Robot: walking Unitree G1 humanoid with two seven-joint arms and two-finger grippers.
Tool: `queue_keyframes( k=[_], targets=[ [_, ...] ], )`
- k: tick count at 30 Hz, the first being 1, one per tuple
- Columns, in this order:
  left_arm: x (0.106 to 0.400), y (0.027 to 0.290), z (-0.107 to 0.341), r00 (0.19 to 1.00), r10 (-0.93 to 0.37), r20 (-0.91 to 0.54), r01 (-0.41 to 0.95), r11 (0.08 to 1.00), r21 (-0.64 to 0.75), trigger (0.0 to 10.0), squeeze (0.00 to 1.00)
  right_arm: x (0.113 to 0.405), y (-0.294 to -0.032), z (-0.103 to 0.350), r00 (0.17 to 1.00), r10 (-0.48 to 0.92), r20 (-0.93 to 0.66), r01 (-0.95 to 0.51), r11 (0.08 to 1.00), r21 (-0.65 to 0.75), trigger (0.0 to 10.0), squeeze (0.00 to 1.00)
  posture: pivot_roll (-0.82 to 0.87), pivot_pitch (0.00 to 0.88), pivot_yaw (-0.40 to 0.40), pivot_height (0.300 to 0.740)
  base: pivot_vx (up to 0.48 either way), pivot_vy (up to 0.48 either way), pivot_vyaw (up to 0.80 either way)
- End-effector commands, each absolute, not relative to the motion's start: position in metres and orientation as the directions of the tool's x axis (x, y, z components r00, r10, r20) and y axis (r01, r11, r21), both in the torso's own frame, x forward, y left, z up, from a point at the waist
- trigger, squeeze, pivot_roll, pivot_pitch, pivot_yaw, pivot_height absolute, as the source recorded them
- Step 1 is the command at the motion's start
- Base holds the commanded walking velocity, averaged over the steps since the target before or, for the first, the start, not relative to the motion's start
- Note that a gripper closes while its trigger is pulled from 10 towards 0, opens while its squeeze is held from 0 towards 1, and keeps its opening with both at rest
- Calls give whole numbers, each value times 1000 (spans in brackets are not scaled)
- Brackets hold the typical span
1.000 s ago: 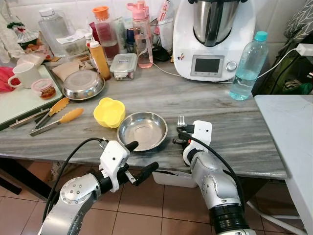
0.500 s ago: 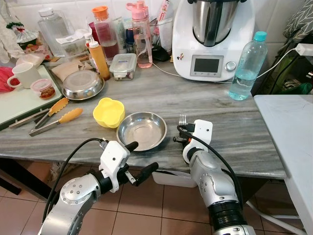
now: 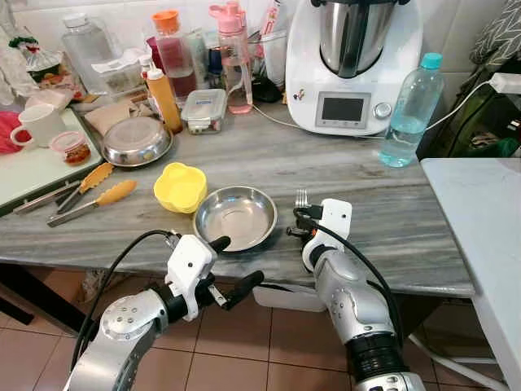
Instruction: Setting the table
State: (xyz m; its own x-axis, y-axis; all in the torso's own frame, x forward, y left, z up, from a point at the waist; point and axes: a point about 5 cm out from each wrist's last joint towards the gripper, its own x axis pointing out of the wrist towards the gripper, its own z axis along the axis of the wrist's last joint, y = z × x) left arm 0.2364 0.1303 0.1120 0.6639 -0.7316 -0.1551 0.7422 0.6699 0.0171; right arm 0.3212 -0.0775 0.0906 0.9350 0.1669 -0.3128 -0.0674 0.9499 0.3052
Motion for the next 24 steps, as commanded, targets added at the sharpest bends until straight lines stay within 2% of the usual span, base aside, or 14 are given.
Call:
queue_keyframes(
  k=[1,13,24],
  targets=[
    [234,131,111,661,-731,-168,744,667,22,10000,0,318,-56,87,909,233,-347,-98,926,365,10000,1000,-30,44,79,740,0,0,0],
    [235,130,109,661,-731,-171,744,668,23,10000,0,319,-62,91,922,208,-325,-96,940,328,10000,1000,-29,43,78,740,0,0,0],
    [238,131,109,663,-728,-171,743,669,31,10000,0,321,-88,129,987,121,-103,-103,980,171,10000,1000,-34,39,80,740,0,0,0]
  ],
)
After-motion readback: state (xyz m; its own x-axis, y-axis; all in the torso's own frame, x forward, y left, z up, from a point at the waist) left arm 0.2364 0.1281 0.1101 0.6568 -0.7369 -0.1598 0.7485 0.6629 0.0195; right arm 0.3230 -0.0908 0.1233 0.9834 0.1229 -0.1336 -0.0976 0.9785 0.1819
